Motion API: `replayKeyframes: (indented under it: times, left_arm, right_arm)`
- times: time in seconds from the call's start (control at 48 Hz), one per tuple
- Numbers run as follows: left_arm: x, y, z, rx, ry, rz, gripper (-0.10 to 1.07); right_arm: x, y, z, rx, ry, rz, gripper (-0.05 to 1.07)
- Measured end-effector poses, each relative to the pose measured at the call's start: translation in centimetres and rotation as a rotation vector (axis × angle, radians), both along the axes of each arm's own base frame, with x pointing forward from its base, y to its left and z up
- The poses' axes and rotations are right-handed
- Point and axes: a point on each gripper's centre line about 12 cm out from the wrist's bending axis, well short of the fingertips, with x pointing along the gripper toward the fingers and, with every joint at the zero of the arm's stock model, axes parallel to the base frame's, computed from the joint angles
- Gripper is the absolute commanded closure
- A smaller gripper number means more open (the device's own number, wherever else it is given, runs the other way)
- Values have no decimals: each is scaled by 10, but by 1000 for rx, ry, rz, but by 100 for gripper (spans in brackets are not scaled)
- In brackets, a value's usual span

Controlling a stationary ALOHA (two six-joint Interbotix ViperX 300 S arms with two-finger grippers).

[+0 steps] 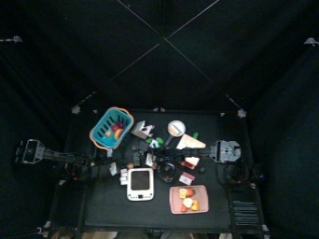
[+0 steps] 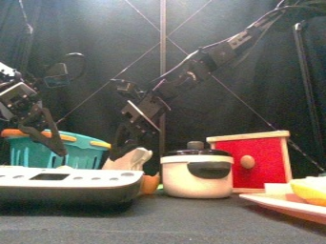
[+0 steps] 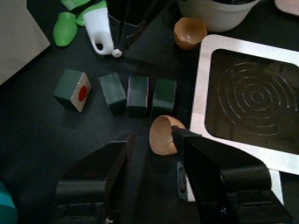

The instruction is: Grab pot lid

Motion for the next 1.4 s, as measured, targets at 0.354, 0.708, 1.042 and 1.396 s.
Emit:
replayKeyframes:
  times: [0.354,0.708,1.042,1.396]
  left_arm:
    - [0,0,0,1,1,1,18]
    - [1,-1,3,0,-14,-3,18]
    - [16,-4,34,64,-119,-73,18]
    - [20,-5,62,168,-216,-144,18]
  right_arm:
    - [-4,2,-6,2,22,0,52]
    - [-13,18,-5,9,81,8,52]
    - [-41,44,33,86,31,-1,52]
    - [-93,84,60,171,13,25,47]
